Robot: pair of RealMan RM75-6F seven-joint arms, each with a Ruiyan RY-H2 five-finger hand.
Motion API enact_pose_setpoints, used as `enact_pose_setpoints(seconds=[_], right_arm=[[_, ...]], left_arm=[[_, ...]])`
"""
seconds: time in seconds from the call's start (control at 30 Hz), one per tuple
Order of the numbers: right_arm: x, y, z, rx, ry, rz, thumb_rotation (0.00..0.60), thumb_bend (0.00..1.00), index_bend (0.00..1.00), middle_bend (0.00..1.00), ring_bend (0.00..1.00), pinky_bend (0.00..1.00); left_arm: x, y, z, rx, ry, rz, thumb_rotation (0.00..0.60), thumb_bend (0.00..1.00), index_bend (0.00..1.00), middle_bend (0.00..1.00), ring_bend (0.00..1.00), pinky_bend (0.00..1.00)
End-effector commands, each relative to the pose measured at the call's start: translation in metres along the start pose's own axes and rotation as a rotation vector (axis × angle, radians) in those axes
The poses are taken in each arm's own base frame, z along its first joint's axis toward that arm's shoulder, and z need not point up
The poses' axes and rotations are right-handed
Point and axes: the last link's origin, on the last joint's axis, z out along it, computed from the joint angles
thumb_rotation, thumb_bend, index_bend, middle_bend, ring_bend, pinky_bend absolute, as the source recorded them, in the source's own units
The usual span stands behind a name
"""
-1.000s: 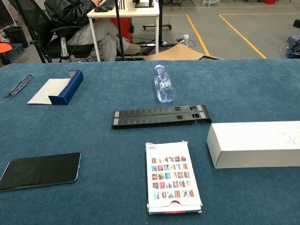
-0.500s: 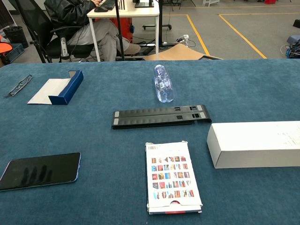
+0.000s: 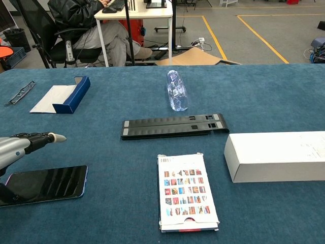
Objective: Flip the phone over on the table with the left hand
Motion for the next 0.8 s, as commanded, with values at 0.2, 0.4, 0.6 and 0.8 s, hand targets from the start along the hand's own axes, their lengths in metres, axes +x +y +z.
enact_pose_setpoints(seconds=[0.2, 0.4, 0.6, 0.8], right_arm=[[0.000, 0.001, 0.001, -0.003, -0.002, 0.003, 0.600, 0.00, 0.00, 0.00, 0.00, 0.00], [0.000, -0.002, 0.000, 0.005, -0.002, 0.004, 0.600, 0.00, 0.00, 0.00, 0.00, 0.00], [0.001, -0.001, 0.001, 0.002, 0.003, 0.006, 0.600, 0.00, 0.00, 0.00, 0.00, 0.00], [0.000, 0.000, 0.002, -0.001, 0.001, 0.007, 0.600, 0.00, 0.00, 0.00, 0.00, 0.00]], left_arm=[[-0.010, 0.006, -0.003, 0.006, -0.039, -0.005, 0.600, 0.33, 0.00, 0.00, 0.00, 0.01], [-0.017, 0.004, -0.001, 0.017, -0.054, -0.005, 0.600, 0.33, 0.00, 0.00, 0.00, 0.01], [-0.022, -0.003, 0.010, 0.051, -0.061, -0.028, 0.600, 0.33, 0.00, 0.00, 0.00, 0.01], [-0.024, -0.009, 0.014, 0.065, -0.076, -0.033, 0.600, 0.33, 0.00, 0.00, 0.00, 0.02]])
